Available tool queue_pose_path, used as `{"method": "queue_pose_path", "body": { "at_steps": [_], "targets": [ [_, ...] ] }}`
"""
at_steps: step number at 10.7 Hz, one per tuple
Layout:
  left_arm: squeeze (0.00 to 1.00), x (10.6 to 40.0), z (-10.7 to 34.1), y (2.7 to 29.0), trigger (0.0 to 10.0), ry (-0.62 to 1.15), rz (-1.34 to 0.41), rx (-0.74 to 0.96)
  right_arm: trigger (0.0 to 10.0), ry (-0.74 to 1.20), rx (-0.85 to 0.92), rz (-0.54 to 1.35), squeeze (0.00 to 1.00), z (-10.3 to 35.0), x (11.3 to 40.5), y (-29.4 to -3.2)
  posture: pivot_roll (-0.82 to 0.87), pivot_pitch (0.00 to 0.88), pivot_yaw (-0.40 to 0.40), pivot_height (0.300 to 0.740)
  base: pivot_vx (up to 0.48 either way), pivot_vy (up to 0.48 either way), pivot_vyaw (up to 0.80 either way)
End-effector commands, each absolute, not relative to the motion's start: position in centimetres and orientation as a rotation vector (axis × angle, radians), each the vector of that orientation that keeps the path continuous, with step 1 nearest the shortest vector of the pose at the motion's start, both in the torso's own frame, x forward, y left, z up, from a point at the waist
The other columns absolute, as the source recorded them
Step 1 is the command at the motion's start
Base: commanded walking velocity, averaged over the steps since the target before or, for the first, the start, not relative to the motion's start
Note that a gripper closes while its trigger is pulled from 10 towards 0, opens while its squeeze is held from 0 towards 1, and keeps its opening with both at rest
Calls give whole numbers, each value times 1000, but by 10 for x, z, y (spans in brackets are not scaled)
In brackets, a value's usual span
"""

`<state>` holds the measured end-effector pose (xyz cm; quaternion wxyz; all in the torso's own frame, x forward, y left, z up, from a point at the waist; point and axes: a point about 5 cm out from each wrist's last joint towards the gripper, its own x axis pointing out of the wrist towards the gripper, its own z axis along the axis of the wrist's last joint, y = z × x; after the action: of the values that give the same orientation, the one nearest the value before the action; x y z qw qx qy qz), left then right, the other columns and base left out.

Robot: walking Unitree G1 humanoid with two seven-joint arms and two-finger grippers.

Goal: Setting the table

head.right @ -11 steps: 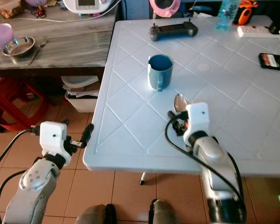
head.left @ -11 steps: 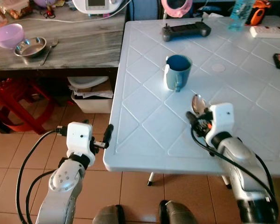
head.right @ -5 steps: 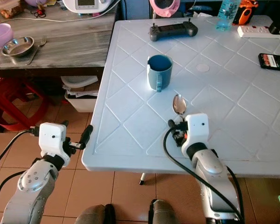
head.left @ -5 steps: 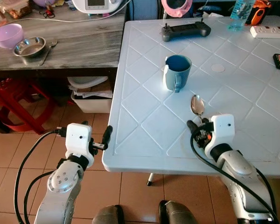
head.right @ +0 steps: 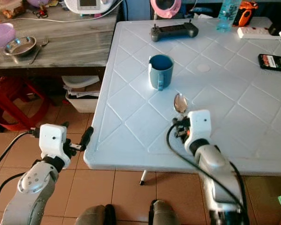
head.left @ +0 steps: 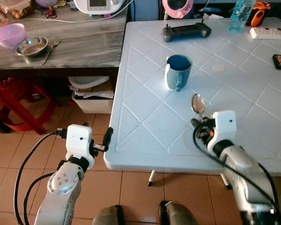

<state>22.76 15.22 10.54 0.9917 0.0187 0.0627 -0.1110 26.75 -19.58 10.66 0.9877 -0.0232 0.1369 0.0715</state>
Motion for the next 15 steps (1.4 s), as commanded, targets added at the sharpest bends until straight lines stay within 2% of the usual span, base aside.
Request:
{"method": "queue_pose_path", "body": {
  "at_steps": [1,5,8,11,13,15],
  "targets": [
    [0,225,106,154,10000,132,-223,51,0,487,-14,79,0,66,251,-210,-3,176,89,740,0,0,0],
    [0,223,103,154,10000,152,-227,52,0,547,53,43,0,54,240,-206,-9,182,94,740,0,0,0],
    [0,226,100,155,10000,157,-189,55,0,541,139,98,0,62,243,-184,-16,169,79,740,0,0,0],
    [0,229,94,162,10000,170,-104,76,0,485,217,282,0,87,249,-147,-23,156,63,740,0,480,0],
    [0,231,91,166,10000,185,-73,75,0,467,187,336,0,95,250,-140,-34,145,59,740,0,480,0],
    [0,235,90,167,10000,179,-49,81,0,338,131,375,0,111,257,-133,-39,130,57,740,0,480,0]
  ]
}}
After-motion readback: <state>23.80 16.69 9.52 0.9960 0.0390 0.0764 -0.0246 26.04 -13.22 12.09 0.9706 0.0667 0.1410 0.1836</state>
